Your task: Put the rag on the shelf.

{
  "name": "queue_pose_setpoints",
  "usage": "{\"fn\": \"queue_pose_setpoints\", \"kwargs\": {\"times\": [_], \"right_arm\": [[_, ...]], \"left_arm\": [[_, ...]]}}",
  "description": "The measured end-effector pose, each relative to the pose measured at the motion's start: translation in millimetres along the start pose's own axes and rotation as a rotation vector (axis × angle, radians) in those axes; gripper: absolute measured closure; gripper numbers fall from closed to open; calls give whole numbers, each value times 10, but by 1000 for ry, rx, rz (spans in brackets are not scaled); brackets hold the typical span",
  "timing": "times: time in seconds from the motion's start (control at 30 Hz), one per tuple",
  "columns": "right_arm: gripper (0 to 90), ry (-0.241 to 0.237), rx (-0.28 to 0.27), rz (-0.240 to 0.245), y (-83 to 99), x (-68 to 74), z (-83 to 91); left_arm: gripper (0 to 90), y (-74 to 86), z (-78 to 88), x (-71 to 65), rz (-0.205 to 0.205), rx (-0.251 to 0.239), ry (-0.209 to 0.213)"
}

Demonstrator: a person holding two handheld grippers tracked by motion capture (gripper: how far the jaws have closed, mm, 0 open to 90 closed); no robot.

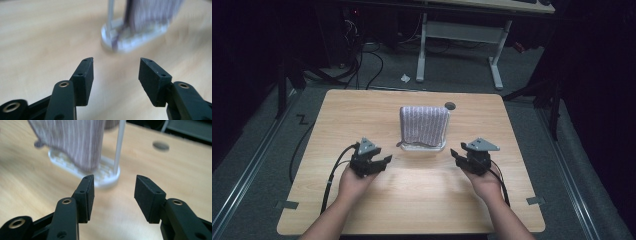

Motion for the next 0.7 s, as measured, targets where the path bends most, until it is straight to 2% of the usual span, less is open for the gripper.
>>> {"fn": "queue_pose_setpoints", "kwargs": {"times": [0.1, 0.17, 0.2, 0.23, 0.27, 0.3, 0.33, 0.37, 0.43, 0.47, 0.5, 0.57, 0.63, 0.7], "right_arm": [[482, 14, 25, -25, 287, 66, 56], [448, 27, 44, -42, 497, 122, 111], [445, 36, 42, -33, 597, 155, 160], [453, 40, 50, -23, 682, 191, 213], [429, 35, 67, -16, 717, 217, 259], [415, 29, 58, -11, 708, 233, 308], [422, 30, 39, -10, 705, 237, 348], [420, 26, 38, -20, 723, 234, 360], [419, 21, 62, -33, 766, 221, 317], [419, 15, 67, -40, 772, 218, 289], [419, 10, 64, -55, 767, 225, 269], [419, 1, 52, -55, 738, 244, 241], [418, -4, 54, -47, 730, 277, 209], [417, -10, 65, -36, 739, 312, 184]], "left_arm": [[446, 316, 183, -42, -47, -2, -32], [442, 546, 379, -78, -15, -53, -49], [494, 599, 437, -87, 15, -12, -44], [481, 566, 489, -106, 21, 22, -4], [417, 516, 552, -118, 6, -13, 11], [439, 494, 587, -92, 4, -44, -8], [446, 512, 572, -52, 18, -30, -9], [445, 551, 523, -19, 52, 0, 2], [443, 612, 432, -8, 126, 45, 55], [440, 620, 408, -19, 133, 54, 69], [439, 618, 399, -34, 120, 52, 67], [440, 598, 391, -65, 93, 43, 57], [439, 580, 379, -94, 93, 37, 70], [438, 583, 356, -106, 80, 46, 64]]}}
Point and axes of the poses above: each handheld gripper's, and its own axes: z roughly backward along the jaws, y roughly out of its underside, x roughly to its left, the point moved 8 cm from there along -z, roughly forward along the jaws, and after that the axes turned 9 degrees about -y, right-handed, at the moved point
